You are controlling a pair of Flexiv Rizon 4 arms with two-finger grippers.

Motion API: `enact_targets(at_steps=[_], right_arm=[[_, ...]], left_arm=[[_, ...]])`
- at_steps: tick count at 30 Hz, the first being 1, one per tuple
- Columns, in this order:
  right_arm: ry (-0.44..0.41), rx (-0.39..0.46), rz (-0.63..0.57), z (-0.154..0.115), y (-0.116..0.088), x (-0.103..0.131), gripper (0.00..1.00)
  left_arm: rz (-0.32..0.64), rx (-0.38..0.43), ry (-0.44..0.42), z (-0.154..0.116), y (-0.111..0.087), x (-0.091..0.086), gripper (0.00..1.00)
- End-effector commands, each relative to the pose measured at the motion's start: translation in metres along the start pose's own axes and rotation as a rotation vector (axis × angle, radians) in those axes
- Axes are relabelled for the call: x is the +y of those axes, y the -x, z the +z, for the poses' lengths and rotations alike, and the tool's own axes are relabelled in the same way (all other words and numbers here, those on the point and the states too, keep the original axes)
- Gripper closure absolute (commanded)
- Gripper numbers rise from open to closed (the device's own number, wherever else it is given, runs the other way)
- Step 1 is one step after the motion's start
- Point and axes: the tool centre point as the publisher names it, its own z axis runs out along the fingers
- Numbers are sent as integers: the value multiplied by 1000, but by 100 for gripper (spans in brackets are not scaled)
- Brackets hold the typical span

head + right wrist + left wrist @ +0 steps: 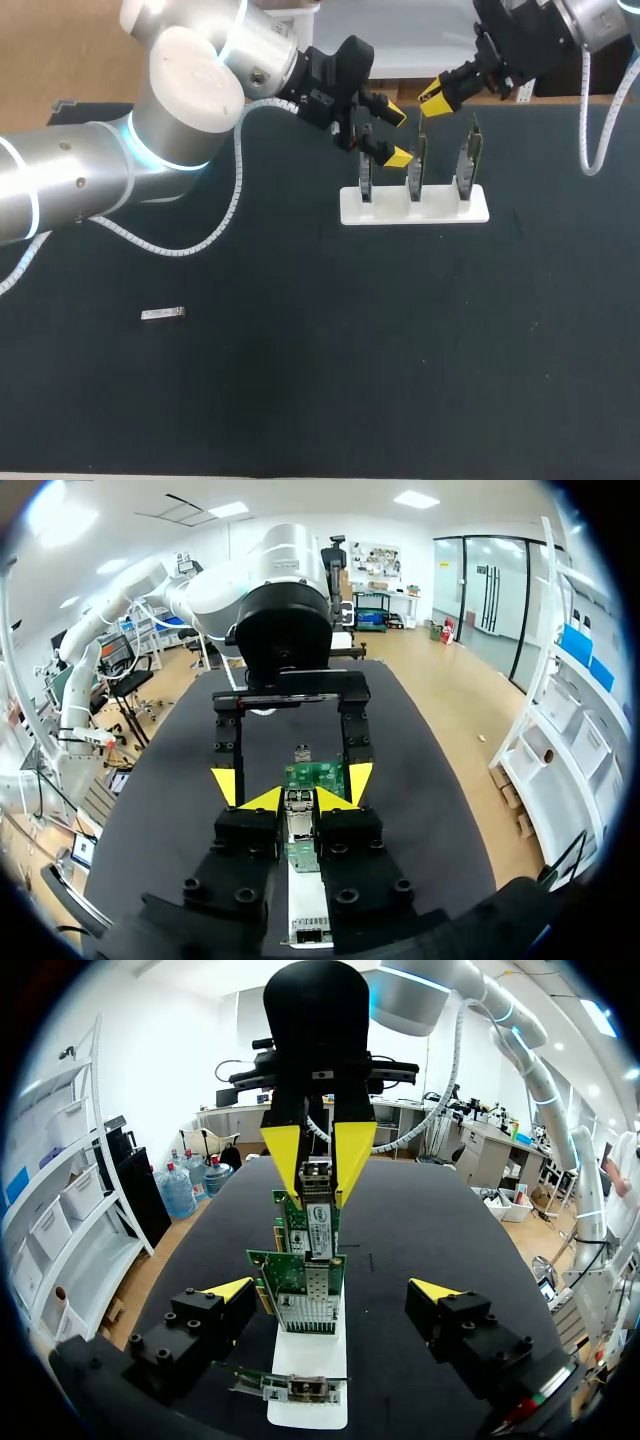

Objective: Pick up the optical module with the left hand, and insert it into the network port with the right hand.

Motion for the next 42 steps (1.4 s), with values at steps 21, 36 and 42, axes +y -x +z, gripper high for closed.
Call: enact_targets(at_steps=[21, 36, 42], right_arm=[[-21, -1, -19, -1, 3, 0, 100], [-22, 2, -12, 1, 0, 0, 100], [-22, 4, -6, 2, -1, 0, 100]], left_arm=[[-2, 4, 0, 0, 1, 1, 0], [-2, 4, 0, 0, 1, 1, 0], [-2, 4, 0, 0, 1, 1, 0]])
